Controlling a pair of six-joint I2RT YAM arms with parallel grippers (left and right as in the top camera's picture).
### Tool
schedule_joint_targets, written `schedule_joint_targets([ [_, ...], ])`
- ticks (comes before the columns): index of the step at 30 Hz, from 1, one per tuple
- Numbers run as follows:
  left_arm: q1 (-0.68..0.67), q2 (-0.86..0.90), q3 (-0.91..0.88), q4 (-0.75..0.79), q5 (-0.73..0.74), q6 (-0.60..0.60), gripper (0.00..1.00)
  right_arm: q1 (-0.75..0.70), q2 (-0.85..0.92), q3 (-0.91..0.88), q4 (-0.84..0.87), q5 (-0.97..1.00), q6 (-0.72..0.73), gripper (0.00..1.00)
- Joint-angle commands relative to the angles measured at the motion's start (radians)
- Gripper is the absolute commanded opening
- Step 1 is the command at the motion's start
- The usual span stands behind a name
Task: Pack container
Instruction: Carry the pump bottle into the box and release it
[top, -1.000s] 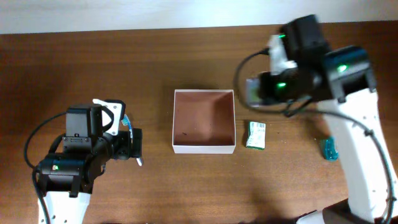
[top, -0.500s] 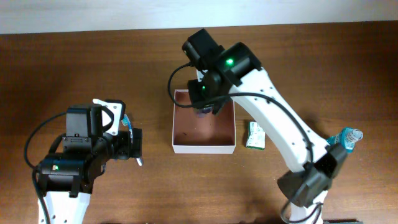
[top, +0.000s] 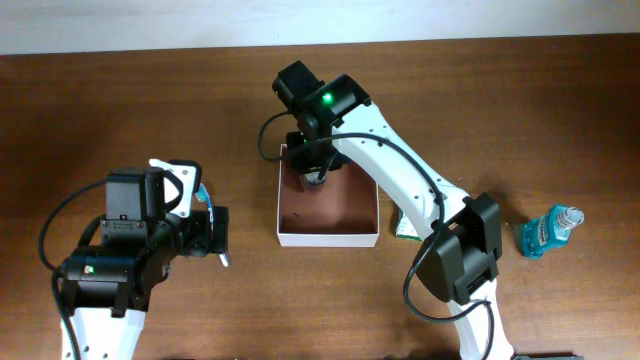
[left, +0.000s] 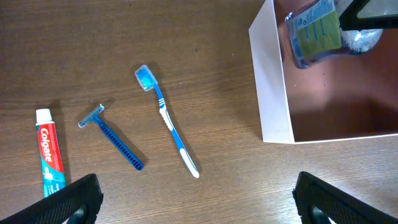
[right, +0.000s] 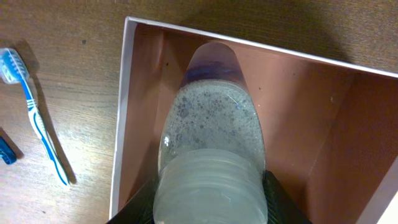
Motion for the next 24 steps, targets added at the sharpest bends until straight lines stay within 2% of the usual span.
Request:
schedule_joint_targets([
  [1,0.005,-0.003,0.024,-0.001,0.011,-0.006,0.99,0.011,0.024,0.032,0.015,-0.002,0.041,0.04],
  [20,0.005,-0.003,0.024,-0.001,0.011,-0.006,0.99,0.031,0.079,0.032,0.078,-0.014,0.048,0.06],
  [21,0.005,-0.003,0.024,-0.001,0.011,-0.006,0.99,0.031,0.079,0.032,0.078,-0.014,0.048,0.22],
  [24,0.005,-0.003,0.024,-0.001,0.011,-0.006,0.99,0.031,0.079,0.032,0.078,-0.014,0.048,0.46],
])
